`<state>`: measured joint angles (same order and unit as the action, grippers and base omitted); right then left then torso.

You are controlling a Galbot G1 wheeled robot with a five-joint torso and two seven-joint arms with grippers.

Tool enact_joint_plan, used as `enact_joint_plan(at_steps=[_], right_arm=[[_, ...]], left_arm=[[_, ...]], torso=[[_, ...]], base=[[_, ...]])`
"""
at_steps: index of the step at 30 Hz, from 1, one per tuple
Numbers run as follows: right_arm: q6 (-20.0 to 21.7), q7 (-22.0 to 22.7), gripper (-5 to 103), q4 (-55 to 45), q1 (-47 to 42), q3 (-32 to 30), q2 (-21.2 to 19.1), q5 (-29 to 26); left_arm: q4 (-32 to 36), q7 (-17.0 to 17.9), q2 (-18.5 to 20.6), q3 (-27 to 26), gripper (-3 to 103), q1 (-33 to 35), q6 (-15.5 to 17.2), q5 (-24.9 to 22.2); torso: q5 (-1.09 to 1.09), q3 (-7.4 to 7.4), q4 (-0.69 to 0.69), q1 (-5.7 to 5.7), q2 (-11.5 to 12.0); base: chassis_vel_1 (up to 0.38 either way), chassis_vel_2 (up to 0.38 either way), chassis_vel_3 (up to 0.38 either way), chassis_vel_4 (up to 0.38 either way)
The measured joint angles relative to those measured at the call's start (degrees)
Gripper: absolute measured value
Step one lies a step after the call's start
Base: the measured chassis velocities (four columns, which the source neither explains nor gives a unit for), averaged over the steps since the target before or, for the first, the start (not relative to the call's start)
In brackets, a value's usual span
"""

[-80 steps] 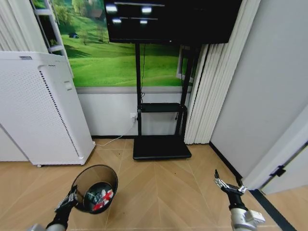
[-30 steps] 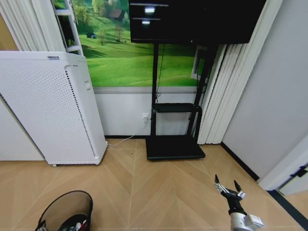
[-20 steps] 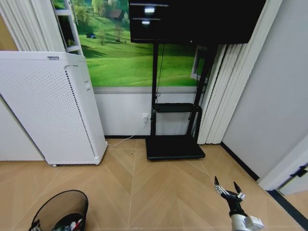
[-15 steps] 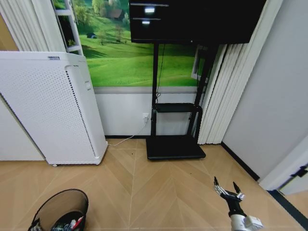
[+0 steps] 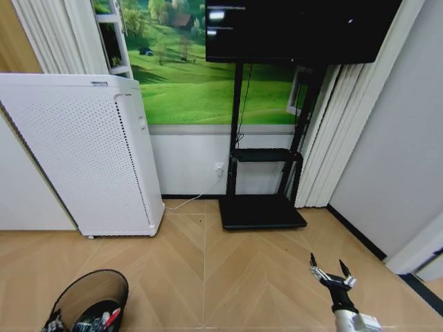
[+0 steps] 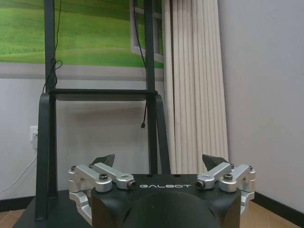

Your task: Pick up the trash bin and place the garbage on the floor into it.

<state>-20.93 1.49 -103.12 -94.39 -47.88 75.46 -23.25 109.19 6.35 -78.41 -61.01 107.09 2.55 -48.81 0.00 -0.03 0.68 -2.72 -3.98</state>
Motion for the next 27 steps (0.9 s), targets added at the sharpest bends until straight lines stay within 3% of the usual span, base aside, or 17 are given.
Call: enact_joint_plan(at_steps=[13, 27], right_arm=[[-0.10, -0.05, 100, 0.06, 0.04, 0.27, 0.30, 0.19], [-0.15, -0.10, 100, 0.67, 0.62, 0.76, 0.55, 0.80]], left_arm=[[-3.50, -1.17, 0.50, 1.85, 7, -1.87, 0.98, 0.36], [-3.98, 0.90, 0.78, 1.62, 7, -0.58, 3.02, 0.14]], torso=[[-0.01, 0.00, -0.01, 0.00, 0.00], [0.00, 0.00, 0.00, 0.00, 0.00]], base=[[-0.027, -0.016, 0.017, 0.016], [0.000, 0.000, 0.000, 0.000]])
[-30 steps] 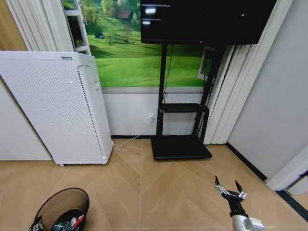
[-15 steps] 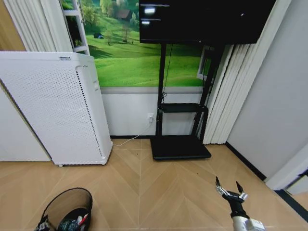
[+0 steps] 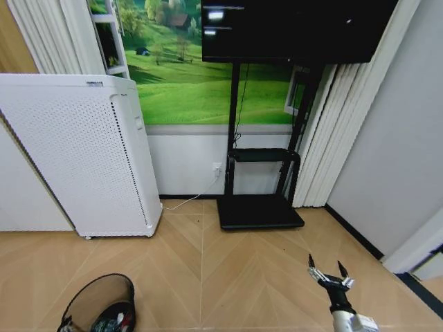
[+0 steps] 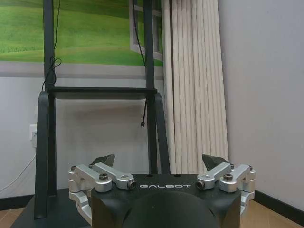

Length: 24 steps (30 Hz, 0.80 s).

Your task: Pick up the trash bin and place the garbage on the floor into it.

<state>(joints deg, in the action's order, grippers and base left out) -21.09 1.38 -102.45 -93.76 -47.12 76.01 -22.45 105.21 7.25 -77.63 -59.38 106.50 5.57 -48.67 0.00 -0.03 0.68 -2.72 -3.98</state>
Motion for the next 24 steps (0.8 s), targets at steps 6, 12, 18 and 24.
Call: enact_joint_plan(at_steps=[6, 12, 18, 24], right_arm=[[-0.06, -0.21, 100, 0.25, -0.21, 0.03, 0.03, 0.02], [-1.49, -1.38, 100, 0.76, -1.46, 0.23, -0.08, 0.12], [-1.73, -1.76, 100, 1.22, -1.03, 0.02, -0.60, -0.34], [-0.22, -1.01, 100, 2.51, 0.56, 0.67, -0.68, 0.30]], left_arm=[[-0.14, -0.92, 0.15, -0.10, 13, 0.30, -0.07, 1.20], [0.27, -1.76, 0.26, -0.62, 34, -0.05, -0.44, 3.10], [3.61, -2.04, 0.04, -2.04, 56, 2.07, 0.68, 4.36], [8.40, -0.09, -1.47, -4.04, 78, 6.53, 0.76, 5.83]], torso=[[0.00, 0.00, -0.01, 0.00, 0.00], [-0.01, 0.00, 0.02, 0.00, 0.00], [-0.01, 0.00, 0.00, 0.00, 0.00], [-0.01, 0.00, 0.01, 0.00, 0.00]], base=[[0.000, 0.000, 0.000, 0.000], [0.000, 0.000, 0.000, 0.000], [0.000, 0.000, 0.000, 0.000], [0.000, 0.000, 0.000, 0.000]])
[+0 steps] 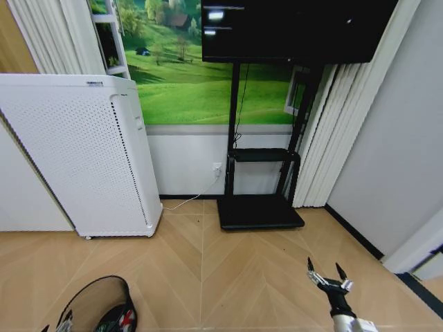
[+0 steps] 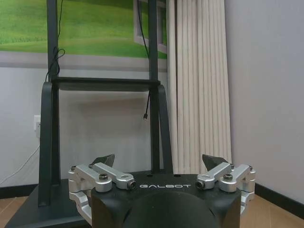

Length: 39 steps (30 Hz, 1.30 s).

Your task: Pick up the trash bin and place the garbage on the floor into it.

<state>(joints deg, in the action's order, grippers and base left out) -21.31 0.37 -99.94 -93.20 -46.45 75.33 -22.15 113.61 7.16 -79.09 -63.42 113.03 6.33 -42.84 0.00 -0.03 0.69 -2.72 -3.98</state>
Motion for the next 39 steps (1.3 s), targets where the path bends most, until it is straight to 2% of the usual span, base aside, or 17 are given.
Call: enact_joint_plan(at_steps=[1, 3, 4, 6, 7, 8, 9, 10, 11, 13, 14, 16, 19, 20, 25, 32, 39], right_arm=[[0.85, 0.09, 100, 0.05, 0.44, 0.05, -0.06, 0.59], [1.32, -0.02, 100, -0.17, 0.36, 0.04, 0.04, 1.22], [1.32, -0.02, 100, -0.17, 0.36, 0.04, 0.04, 1.22], [1.39, -0.57, 100, -0.45, -0.17, 0.52, 0.49, 3.13], [1.39, -0.57, 100, -0.45, -0.17, 0.52, 0.49, 3.13], [1.39, -0.90, 100, -0.89, -1.03, 1.16, 1.18, 5.12], [1.42, -1.33, 100, -1.71, -1.93, 1.67, 1.69, 6.48], [1.55, -1.77, 100, -2.56, -2.68, 1.95, 2.09, 7.51], [1.55, -1.77, 100, -2.56, -2.68, 1.95, 2.09, 7.51], [2.41, -2.69, 100, -5.74, -4.58, 2.32, 3.11, 9.58], [2.41, -2.69, 100, -5.74, -4.58, 2.32, 3.11, 9.58], [3.97, -4.85, 100, -9.90, -6.97, 1.99, 3.31, 9.95], [4.59, -6.23, 100, -11.81, -8.19, 1.60, 3.29, 9.94], [5.55, -8.22, 100, -14.60, -10.07, 0.79, 3.39, 9.35], [7.44, -10.44, 100, -20.04, -14.72, -0.47, 4.68, 7.70], [10.80, -10.08, 100, -25.04, -17.91, 0.48, 7.54, 5.54], [13.27, -6.43, 100, -27.60, -17.83, 1.70, 9.31, 4.55]], left_arm=[[2.03, 0.26, -0.47, -0.95, 84, 1.84, -0.20, 1.28], [4.96, 0.09, -0.72, -2.16, 94, 4.18, -1.46, 2.80], [4.96, 0.09, -0.72, -2.16, 94, 4.18, -1.46, 2.80], [8.52, -3.31, -1.20, -3.63, 99, 6.40, -6.50, 5.36], [8.52, -3.31, -1.20, -3.63, 99, 6.40, -6.50, 5.36], [10.83, -6.00, -1.81, -4.69, 100, 6.74, -9.45, 9.95], [12.59, -7.35, -2.30, -5.04, 100, 6.54, -10.79, 13.66], [14.14, -8.09, -2.65, -4.94, 100, 6.07, -11.74, 16.35], [14.14, -8.09, -2.65, -4.94, 100, 6.07, -11.74, 16.35], [18.49, -9.22, -2.89, -2.38, 100, 3.91, -13.44, 22.06], [18.49, -9.22, -2.89, -2.38, 100, 3.91, -13.44, 22.06], [21.86, -10.42, -2.17, 2.54, 100, 0.81, -14.29, 23.99], [22.91, -10.80, -1.76, 5.18, 100, -0.56, -14.30, 24.27], [24.03, -11.15, -1.36, 8.80, 100, -2.65, -14.14, 24.33], [25.09, -10.49, -1.84, 15.68, 100, -6.63, -13.35, 24.73], [23.70, -9.92, -3.12, 19.65, 100, -7.46, -14.19, 26.90], [22.36, -9.97, -4.13, 20.69, 100, -6.55, -15.35, 28.57]], torso=[[0.02, 0.00, -0.05, 0.00, 0.00], [0.00, 0.00, -0.01, 0.00, 0.00], [0.00, 0.00, -0.01, 0.00, 0.00], [0.02, 0.00, -0.02, 0.00, 0.00], [0.02, 0.00, -0.02, 0.00, 0.00], [0.03, 0.00, -0.01, 0.00, 0.00], [0.03, 0.00, -0.01, 0.00, 0.00], [0.02, 0.00, -0.01, 0.00, 0.00], [0.02, 0.00, -0.01, 0.00, 0.00], [0.02, 0.00, -0.01, 0.00, 0.00], [0.02, 0.00, -0.01, 0.00, 0.00], [0.00, 0.00, 0.00, 0.00, 0.00], [0.01, 0.00, 0.01, 0.00, 0.00], [-0.01, 0.00, 0.01, 0.00, 0.00], [0.01, 0.00, 0.00, 0.00, 0.00], [0.00, 0.00, -0.01, 0.00, 0.00], [0.01, 0.00, -0.01, 0.00, 0.00]], base=[[0.000, 0.000, 0.000, 0.000], [0.000, 0.000, 0.000, 0.000], [0.000, 0.000, 0.000, 0.000], [0.000, 0.000, 0.000, 0.000], [0.000, 0.000, 0.000, 0.000], [0.000, 0.000, 0.000, 0.000], [0.000, 0.000, 0.000, 0.000], [0.000, 0.000, 0.000, 0.000], [0.000, 0.000, 0.000, 0.000], [0.000, 0.000, 0.000, 0.000], [0.000, 0.000, 0.000, 0.000], [0.000, 0.000, 0.000, 0.000], [0.000, 0.000, 0.000, 0.000], [0.000, 0.000, 0.000, 0.000], [0.000, 0.000, 0.000, 0.000], [0.000, 0.000, 0.000, 0.000], [0.000, 0.000, 0.000, 0.000]])
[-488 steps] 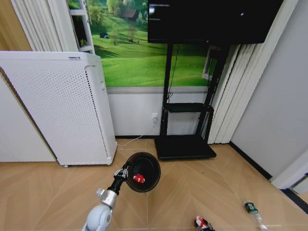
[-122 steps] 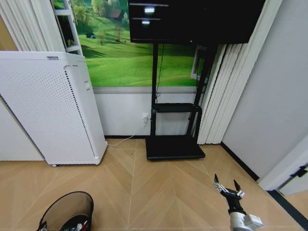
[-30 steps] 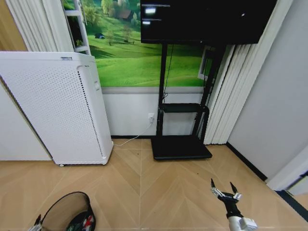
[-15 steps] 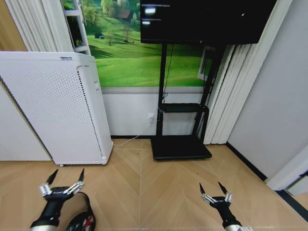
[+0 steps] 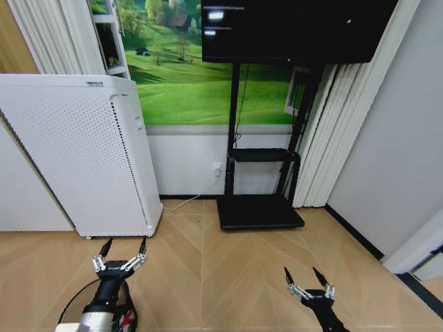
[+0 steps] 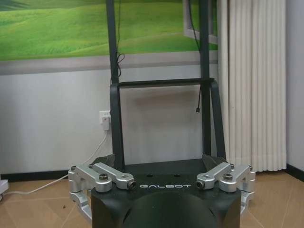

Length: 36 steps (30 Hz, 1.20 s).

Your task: Pick up the trash bin and place the garbage on the floor into it.

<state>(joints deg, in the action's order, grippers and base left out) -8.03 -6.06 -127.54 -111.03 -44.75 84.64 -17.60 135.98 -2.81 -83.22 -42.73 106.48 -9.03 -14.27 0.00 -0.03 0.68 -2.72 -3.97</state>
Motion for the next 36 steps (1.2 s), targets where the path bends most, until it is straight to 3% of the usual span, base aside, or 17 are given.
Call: enact_joint_plan(at_steps=[5, 8, 25, 36], right_arm=[[2.10, 1.89, 100, -1.37, 0.90, -0.30, -0.85, -0.74], [2.71, 2.22, 100, -1.63, 1.05, -0.48, -1.09, -0.59], [2.68, 2.24, 100, -1.52, 1.15, -0.53, -1.17, -0.45], [2.61, 2.24, 100, -1.45, 1.16, -0.54, -1.18, -0.41]], left_arm=[[-0.14, -0.25, -0.82, 0.26, 100, 0.65, 0.14, -0.26], [0.41, -0.78, -0.90, 0.44, 100, 1.14, 2.03, -1.73], [0.53, -0.83, -0.88, 0.39, 100, 1.24, 2.40, -2.11], [0.53, -0.86, -0.84, 0.34, 100, 1.24, 2.43, -2.11]], torso=[[0.00, 0.00, 0.00, 0.00, 0.00], [0.01, 0.00, 0.00, 0.00, 0.00], [0.00, -0.04, 0.00, 0.00, -0.04], [0.00, -1.87, 0.01, -0.14, -2.04]], base=[[0.000, 0.000, 0.000, 0.000], [0.000, 0.000, 0.000, 0.000], [0.000, 0.000, 0.000, 0.000], [0.000, 0.000, 0.000, 0.000]])
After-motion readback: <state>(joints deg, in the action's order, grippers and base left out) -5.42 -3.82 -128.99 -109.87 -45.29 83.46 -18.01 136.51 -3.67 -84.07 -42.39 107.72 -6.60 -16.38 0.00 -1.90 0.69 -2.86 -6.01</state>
